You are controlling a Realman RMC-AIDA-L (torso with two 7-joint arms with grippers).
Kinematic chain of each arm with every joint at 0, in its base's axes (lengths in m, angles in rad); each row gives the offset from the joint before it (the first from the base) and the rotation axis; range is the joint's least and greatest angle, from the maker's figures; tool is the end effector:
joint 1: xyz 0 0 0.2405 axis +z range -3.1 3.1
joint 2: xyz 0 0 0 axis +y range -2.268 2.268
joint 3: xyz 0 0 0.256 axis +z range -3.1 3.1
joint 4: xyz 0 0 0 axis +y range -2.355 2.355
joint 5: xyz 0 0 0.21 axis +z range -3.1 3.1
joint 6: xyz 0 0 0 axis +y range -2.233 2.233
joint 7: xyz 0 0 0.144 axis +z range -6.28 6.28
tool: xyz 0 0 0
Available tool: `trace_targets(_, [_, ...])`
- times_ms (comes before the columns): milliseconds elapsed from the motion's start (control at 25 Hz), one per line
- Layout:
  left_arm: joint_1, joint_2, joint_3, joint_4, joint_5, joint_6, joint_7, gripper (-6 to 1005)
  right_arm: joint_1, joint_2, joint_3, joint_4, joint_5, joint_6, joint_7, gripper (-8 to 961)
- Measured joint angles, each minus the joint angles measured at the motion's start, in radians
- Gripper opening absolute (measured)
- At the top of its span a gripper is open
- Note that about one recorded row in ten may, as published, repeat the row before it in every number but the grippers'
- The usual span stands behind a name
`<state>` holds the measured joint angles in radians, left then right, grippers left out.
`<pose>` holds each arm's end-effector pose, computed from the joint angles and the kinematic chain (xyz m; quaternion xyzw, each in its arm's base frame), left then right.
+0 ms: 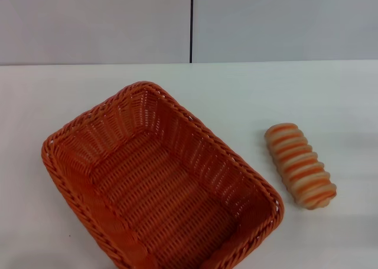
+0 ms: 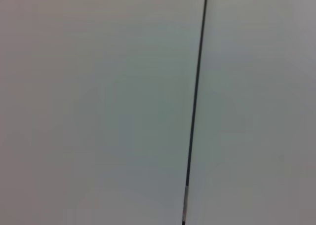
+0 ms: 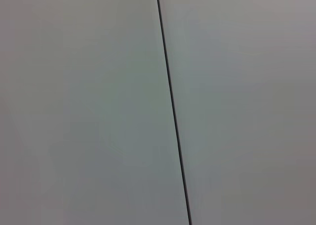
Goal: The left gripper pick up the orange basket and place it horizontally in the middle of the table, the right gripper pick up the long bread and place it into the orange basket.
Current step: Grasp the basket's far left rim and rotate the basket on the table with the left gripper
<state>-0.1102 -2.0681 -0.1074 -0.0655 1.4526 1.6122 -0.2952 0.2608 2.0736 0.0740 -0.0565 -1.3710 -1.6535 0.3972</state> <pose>-0.3958 0.1863 0.0373 -0.5732 -0.2534 -0.3363 0.7030 0.3706 0.2411 0.0663 -0.5722 0.1848 0.4011 0.6910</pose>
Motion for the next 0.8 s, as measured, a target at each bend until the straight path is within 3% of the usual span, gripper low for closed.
trace_targets(360, [0.023, 0.001, 0.011, -0.019, -0.008, 0.014, 0.028, 847, -0.001, 0.003, 0.002, 0.007, 0.013, -0.052, -0.004, 788])
trace_targets(800, [0.035, 0.007, 0.038, 0.021, 0.000, 0.064, -0.046, 844, -0.018, 0.004, 0.001, 0.023, 0.008, -0.072, -0.006, 785])
